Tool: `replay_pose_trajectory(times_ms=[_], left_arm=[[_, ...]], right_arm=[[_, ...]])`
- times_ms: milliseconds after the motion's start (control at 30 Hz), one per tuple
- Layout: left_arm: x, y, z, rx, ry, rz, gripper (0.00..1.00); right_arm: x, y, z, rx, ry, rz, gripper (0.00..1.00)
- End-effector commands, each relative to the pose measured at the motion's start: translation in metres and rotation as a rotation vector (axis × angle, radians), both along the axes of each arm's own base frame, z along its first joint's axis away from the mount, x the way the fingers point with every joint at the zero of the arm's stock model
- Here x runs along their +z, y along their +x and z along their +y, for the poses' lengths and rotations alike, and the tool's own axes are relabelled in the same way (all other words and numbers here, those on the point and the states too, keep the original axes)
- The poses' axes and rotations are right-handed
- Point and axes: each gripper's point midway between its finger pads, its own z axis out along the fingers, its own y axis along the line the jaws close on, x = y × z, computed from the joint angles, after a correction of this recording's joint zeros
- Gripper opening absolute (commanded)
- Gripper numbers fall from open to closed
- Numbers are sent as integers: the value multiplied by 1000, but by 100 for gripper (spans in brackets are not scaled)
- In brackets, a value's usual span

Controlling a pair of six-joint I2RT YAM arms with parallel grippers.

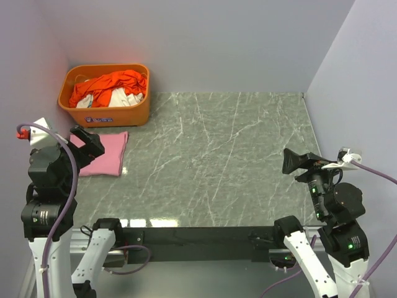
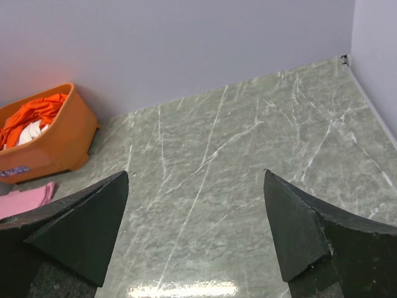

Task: Fold and stack the t-shirts
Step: Pick up the T-shirt and place it in the bin.

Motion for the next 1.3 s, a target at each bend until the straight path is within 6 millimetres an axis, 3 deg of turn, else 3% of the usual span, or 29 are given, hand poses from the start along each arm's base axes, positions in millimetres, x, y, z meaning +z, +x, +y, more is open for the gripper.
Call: replay_pose_trajectory(times_ms=[0, 167, 367, 533, 567, 600, 733, 767, 833, 867, 900, 933, 967, 1000, 1033, 1067, 1100, 1200, 1233, 1267], left_arm=[[3, 11, -2, -19, 18, -13, 99], [5, 23, -6, -37, 5, -10, 99], [2, 64, -13, -63, -38, 11, 99], [-18, 125, -16, -64, -80, 76, 99], [-11, 139, -14, -55, -79, 49, 99], [-26, 160, -11, -36, -82, 94, 99], [-41, 222, -1, 22, -73, 124, 97], [-47, 247, 0, 31, -74, 140, 96], [-52, 271, 3, 48, -70, 155, 94], [-36, 284, 5, 54, -67, 120, 91], [-58, 304, 7, 66, -61, 160, 89], [-61, 313, 10, 82, -54, 164, 87], [-48, 324, 12, 86, -47, 133, 85], [-67, 342, 13, 93, -39, 163, 85], [-70, 350, 16, 101, -30, 164, 84], [-58, 360, 18, 107, -14, 135, 83], [-78, 375, 20, 117, -3, 168, 82], [-90, 401, 34, 171, 17, 170, 80], [-85, 409, 40, 184, 14, 137, 77], [-101, 419, 42, 182, 14, 151, 75]], right_arm=[[7, 5, 5, 21, 14, -45, 95], [2, 11, 12, 52, 3, -39, 95], [-17, 25, 29, 118, -1, 30, 95], [-37, 34, 43, 181, -14, 90, 95], [-41, 36, 44, 187, -15, 100, 95], [-43, 37, 48, 204, -12, 105, 95], [-57, 42, 53, 221, -13, 132, 95], [-59, 42, 53, 224, -13, 137, 95], [-65, 43, 55, 231, -15, 146, 95], [-67, 43, 55, 231, -15, 149, 95], [-69, 43, 55, 231, -16, 154, 95], [-72, 44, 56, 232, -14, 160, 95], [-74, 44, 57, 237, -12, 164, 95], [-76, 45, 57, 238, -10, 170, 95], [-80, 45, 58, 239, -11, 178, 95], [-81, 45, 58, 239, -10, 181, 95], [-83, 46, 58, 237, -8, 188, 95], [-88, 45, 62, 263, -7, 207, 95], [-90, 46, 62, 261, -10, 214, 95], [-91, 46, 62, 263, -10, 220, 95]])
